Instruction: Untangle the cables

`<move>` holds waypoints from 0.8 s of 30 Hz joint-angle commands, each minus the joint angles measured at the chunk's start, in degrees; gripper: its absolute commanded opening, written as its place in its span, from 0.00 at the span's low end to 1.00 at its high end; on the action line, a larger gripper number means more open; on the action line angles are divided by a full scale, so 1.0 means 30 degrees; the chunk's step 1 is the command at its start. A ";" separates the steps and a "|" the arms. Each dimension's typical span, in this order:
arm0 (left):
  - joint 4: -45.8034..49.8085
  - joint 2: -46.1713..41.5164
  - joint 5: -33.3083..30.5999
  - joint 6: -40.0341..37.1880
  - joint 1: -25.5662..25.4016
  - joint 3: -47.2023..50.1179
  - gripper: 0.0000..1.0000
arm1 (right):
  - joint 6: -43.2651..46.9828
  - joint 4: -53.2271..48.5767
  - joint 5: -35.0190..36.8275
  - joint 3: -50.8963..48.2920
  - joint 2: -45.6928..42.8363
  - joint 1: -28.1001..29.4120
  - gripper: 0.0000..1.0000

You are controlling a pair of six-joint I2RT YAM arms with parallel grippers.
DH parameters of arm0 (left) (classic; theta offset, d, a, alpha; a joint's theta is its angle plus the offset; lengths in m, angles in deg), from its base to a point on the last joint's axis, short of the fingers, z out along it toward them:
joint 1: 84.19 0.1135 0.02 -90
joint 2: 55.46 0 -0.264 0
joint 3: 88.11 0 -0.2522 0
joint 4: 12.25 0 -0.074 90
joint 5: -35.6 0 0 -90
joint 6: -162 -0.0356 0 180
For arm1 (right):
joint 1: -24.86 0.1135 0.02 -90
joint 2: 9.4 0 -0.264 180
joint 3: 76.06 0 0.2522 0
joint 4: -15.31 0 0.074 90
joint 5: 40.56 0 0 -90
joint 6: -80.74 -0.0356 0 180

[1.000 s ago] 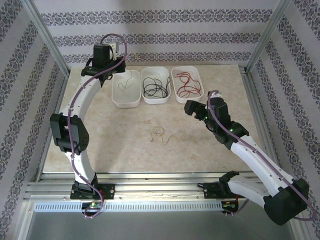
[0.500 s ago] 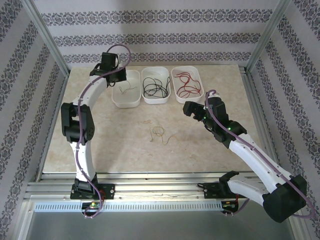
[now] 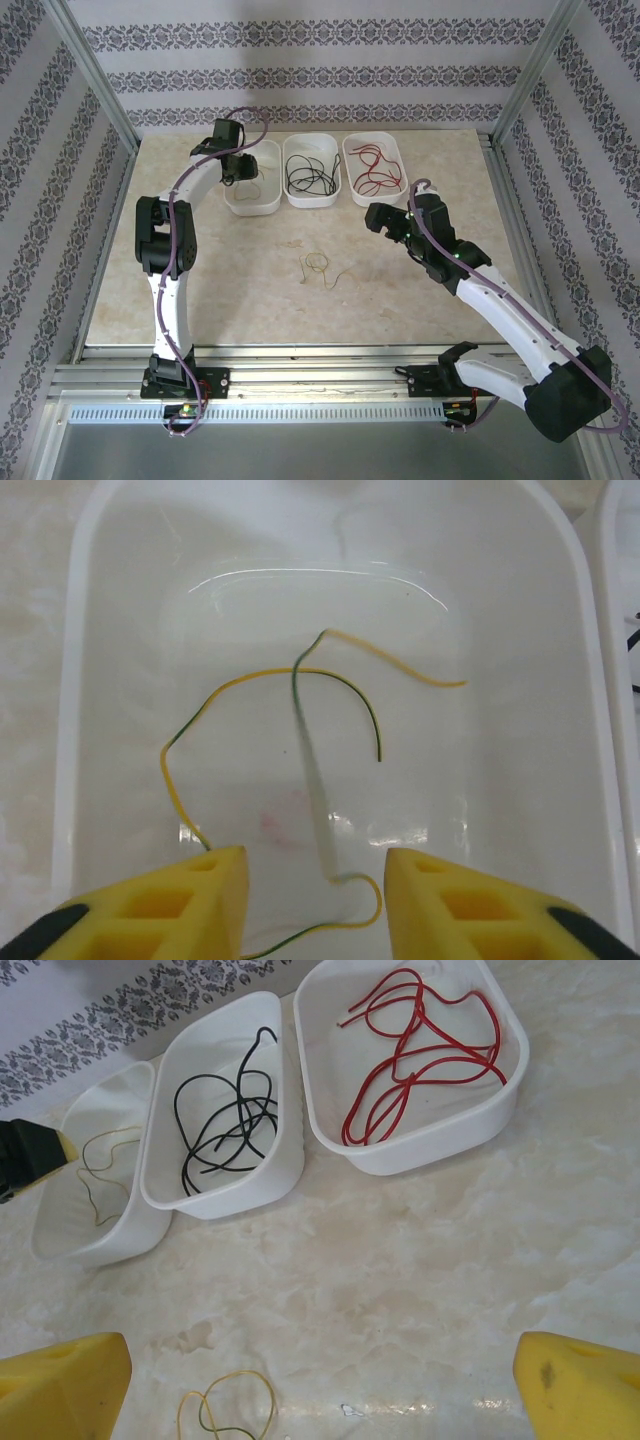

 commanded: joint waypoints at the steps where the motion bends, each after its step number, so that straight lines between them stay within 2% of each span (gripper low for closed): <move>1: 0.0275 -0.0795 -0.0350 0.0008 -0.0198 -0.0228 0.48 | -0.0055 -0.0278 -0.0118 -0.0087 -0.0021 -0.0157 0.98; 9: 0.0276 -0.4020 -0.1852 0.0006 -0.0569 0.1023 0.56 | -0.0055 -0.0149 -0.0114 -0.0131 0.0109 -0.0162 0.98; 12: 0.0158 -0.5675 -0.1940 0.0146 -0.0877 0.2332 0.62 | -0.0056 -0.0111 -0.0112 -0.0101 0.0221 -0.0163 0.98; 16: 0.0120 -0.7929 -0.1702 0.1034 -0.1914 0.4762 0.85 | -0.0041 -0.0164 0.0081 -0.0088 0.0289 -0.0164 0.98; 20: 0.0245 -0.9619 -0.1752 0.1613 -0.3781 0.7227 1.00 | 0.0003 -0.0343 0.0379 -0.0028 0.0405 -0.0192 0.98; 24: 0.1329 -0.9748 -0.2118 0.1947 -0.5641 0.8241 1.00 | 0.0088 -0.0514 0.0587 0.0102 0.0598 -0.0193 0.98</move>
